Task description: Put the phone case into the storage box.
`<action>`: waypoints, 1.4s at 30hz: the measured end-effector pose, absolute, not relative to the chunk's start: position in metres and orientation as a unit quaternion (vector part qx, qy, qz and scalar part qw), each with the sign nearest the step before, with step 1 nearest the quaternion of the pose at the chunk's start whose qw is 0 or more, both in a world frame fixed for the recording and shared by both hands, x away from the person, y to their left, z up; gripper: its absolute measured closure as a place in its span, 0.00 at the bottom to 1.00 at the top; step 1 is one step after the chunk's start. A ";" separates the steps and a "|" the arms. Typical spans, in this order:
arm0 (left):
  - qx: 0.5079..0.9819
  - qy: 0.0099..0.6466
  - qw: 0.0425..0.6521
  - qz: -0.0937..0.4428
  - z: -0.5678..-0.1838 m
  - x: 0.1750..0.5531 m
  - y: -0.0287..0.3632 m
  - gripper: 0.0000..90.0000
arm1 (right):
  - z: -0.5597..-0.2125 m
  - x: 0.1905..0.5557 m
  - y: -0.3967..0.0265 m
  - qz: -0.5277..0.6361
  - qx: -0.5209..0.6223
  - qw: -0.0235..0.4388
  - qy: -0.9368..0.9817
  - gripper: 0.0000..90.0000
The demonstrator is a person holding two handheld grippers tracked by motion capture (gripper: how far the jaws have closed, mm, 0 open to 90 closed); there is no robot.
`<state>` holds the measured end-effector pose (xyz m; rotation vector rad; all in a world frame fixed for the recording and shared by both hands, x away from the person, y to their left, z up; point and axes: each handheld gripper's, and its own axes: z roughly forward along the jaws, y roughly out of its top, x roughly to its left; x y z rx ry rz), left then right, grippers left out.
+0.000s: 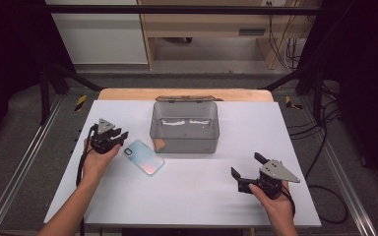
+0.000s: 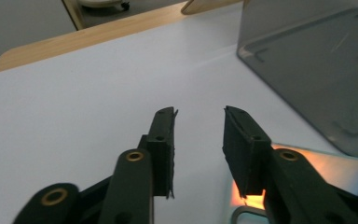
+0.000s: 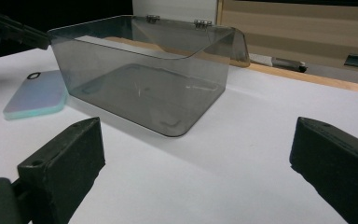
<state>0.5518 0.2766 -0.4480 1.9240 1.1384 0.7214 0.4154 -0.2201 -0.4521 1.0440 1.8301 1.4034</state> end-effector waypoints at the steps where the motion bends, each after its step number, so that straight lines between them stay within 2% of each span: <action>1: 0.758 0.451 0.381 0.277 -0.451 0.554 0.277 0.82 | -0.452 0.415 -0.220 0.528 0.392 0.300 0.691 0.04; 4: 0.764 0.452 0.369 0.275 -0.454 0.556 0.276 0.94 | -0.452 0.416 -0.219 0.527 0.391 0.300 0.692 0.04; 7: 0.772 0.453 0.361 0.261 -0.459 0.560 0.276 1.00 | -0.453 0.416 -0.218 0.527 0.391 0.297 0.694 0.04; 16: 0.792 0.450 0.344 0.227 -0.472 0.567 0.272 1.00 | -0.453 0.416 -0.218 0.525 0.392 0.296 0.696 0.04; 28: 0.808 0.432 0.337 0.218 -0.478 0.567 0.267 1.00 | -0.453 0.416 -0.219 0.525 0.391 0.295 0.696 0.04; 42: 0.824 0.394 0.351 0.205 -0.479 0.539 0.246 1.00 | -0.453 0.416 -0.219 0.523 0.391 0.294 0.698 0.05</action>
